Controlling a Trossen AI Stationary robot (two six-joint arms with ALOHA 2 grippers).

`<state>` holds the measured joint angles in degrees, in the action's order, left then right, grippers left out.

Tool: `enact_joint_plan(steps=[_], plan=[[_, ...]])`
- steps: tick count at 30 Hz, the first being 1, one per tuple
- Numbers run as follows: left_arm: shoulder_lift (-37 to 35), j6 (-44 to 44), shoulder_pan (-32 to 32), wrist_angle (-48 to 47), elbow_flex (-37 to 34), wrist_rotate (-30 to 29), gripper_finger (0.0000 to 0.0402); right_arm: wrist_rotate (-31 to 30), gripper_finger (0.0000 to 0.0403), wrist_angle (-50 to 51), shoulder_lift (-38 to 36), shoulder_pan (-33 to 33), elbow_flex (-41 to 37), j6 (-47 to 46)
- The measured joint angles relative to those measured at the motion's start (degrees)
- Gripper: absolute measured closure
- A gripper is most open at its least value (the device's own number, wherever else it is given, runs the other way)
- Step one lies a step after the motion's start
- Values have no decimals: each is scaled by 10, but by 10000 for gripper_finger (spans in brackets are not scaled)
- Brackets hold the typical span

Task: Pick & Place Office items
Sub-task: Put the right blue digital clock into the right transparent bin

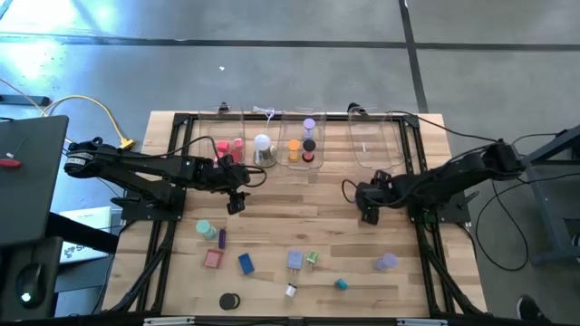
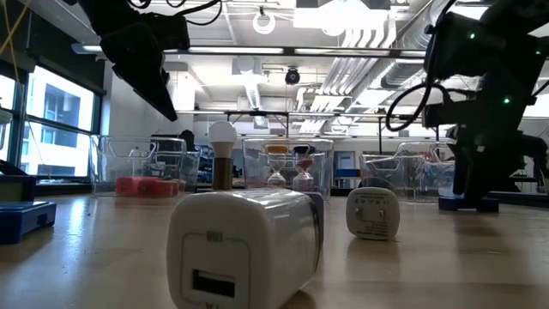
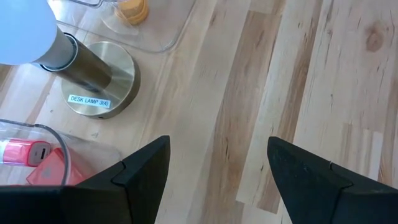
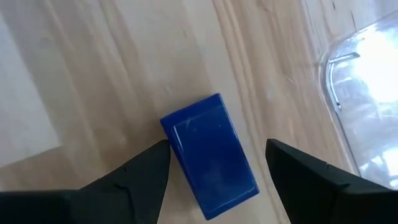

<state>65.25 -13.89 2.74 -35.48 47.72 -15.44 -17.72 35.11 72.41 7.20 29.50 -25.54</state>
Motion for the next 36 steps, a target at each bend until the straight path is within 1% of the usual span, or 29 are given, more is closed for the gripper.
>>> enact_joint_plan(steps=[3,6,9,13,16,22,29,31,34,36], plan=[[0,0,0,0,0,0,140,12,149,0,12,-18,0,10],[0,0,0,2,0,0,140,45,149,-7,25,-40,2,18],[0,0,0,9,0,0,140,91,149,-14,37,-63,3,18],[0,1,0,14,0,0,140,116,152,-16,44,-80,2,18],[0,1,0,13,0,0,140,122,174,-19,44,-79,2,19],[0,0,0,13,0,0,140,133,264,-24,45,-75,2,19],[0,2,0,13,0,0,140,109,265,-21,44,-55,7,-1],[0,4,0,13,0,0,140,104,265,-3,46,-46,22,-13],[0,4,0,13,0,0,140,121,265,26,47,-25,55,-20],[0,4,0,13,0,0,140,118,265,44,46,-12,82,-23]])
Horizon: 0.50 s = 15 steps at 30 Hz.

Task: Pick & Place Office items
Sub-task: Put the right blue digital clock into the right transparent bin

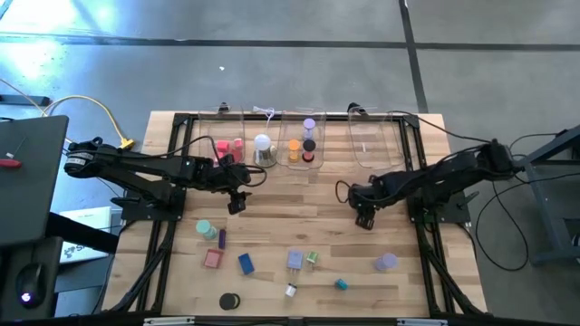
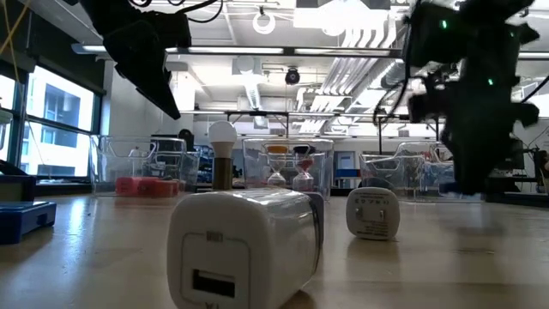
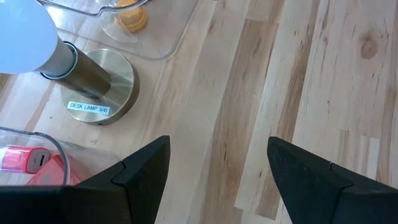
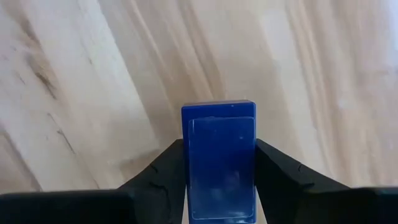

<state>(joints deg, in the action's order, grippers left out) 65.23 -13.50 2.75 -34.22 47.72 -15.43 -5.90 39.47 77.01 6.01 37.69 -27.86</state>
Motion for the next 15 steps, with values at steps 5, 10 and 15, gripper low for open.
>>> enact_joint_plan(steps=[5,10,15], plan=[[0,0,0,0,0,0,140,-48,265,62,0,32,69,-7],[0,0,0,0,0,3,140,-104,265,156,-1,55,143,-26],[0,0,0,0,0,3,140,-182,265,253,-1,58,220,-41]])
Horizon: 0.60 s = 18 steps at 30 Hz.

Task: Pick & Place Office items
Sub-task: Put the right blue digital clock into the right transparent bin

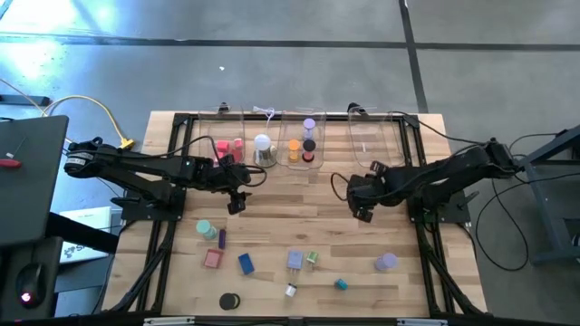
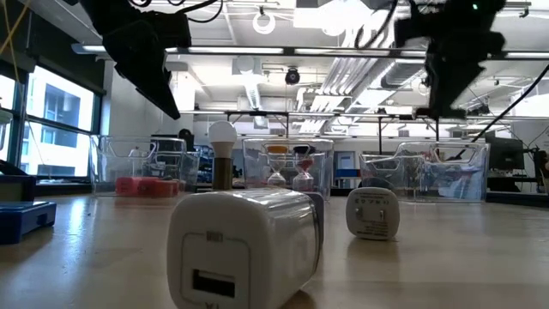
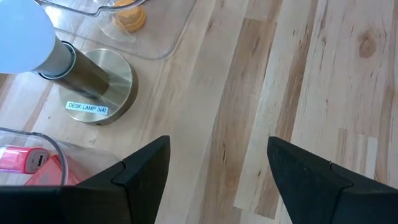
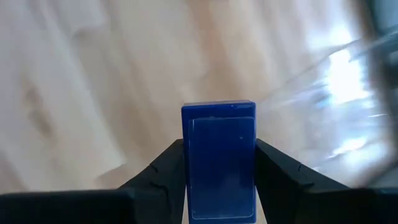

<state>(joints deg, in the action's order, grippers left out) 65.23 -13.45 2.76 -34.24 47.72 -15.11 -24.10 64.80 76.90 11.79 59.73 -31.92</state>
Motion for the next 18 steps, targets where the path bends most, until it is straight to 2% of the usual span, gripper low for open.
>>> enact_joint_plan(steps=[5,11,15,18], plan=[[0,0,0,0,0,0,140,-106,265,50,0,-7,66,0],[0,0,0,0,0,2,140,-207,265,79,-1,-58,119,-6],[0,0,0,0,0,2,140,-244,265,99,-1,-113,132,-29],[0,0,0,0,0,2,140,-250,265,109,-1,-166,132,-41]])
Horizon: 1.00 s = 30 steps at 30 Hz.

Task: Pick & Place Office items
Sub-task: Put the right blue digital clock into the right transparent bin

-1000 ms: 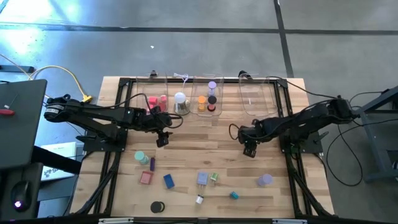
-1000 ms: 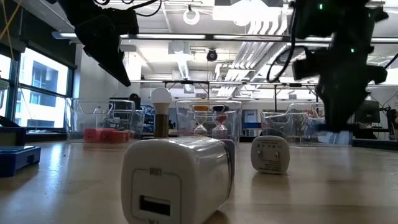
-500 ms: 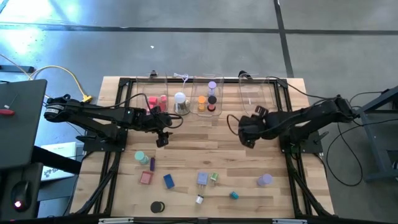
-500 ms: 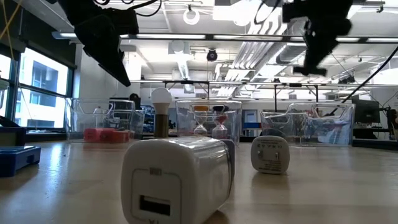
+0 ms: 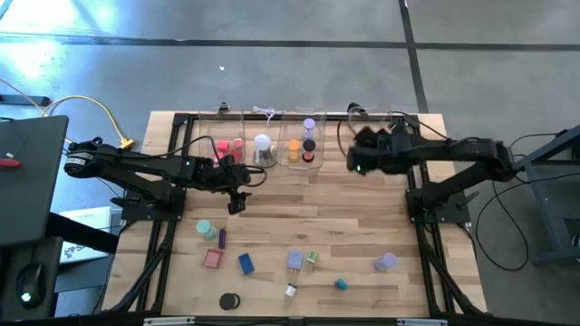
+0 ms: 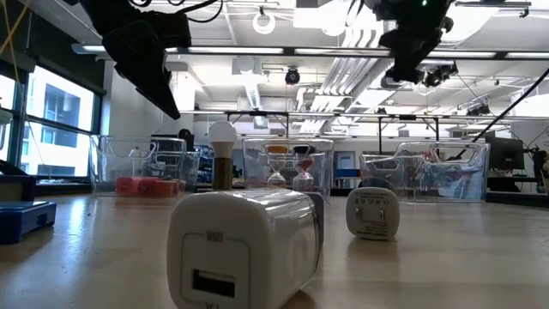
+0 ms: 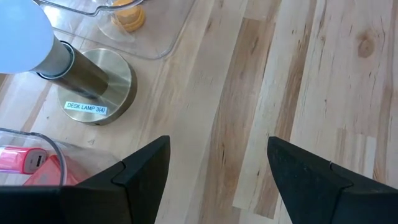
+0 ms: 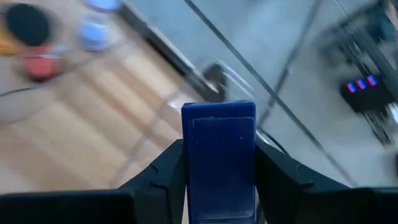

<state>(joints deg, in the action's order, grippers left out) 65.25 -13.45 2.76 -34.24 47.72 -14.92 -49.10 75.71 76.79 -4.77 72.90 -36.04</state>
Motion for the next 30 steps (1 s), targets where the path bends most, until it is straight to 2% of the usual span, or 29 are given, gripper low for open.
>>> enact_joint_plan(steps=[4,10,15,22,26,30], plan=[[0,0,0,0,0,0,140,29,265,-11,0,-78,0,0],[0,0,0,0,0,0,140,178,265,-85,0,-197,-14,68],[0,-3,0,0,0,0,140,268,265,-170,0,-281,-61,104],[0,-4,0,0,0,0,140,386,265,-301,0,-367,-148,103],[0,-4,0,0,0,0,140,407,265,-346,14,-373,-183,84],[0,-5,0,5,0,-1,140,397,265,-355,48,-377,-188,68]])
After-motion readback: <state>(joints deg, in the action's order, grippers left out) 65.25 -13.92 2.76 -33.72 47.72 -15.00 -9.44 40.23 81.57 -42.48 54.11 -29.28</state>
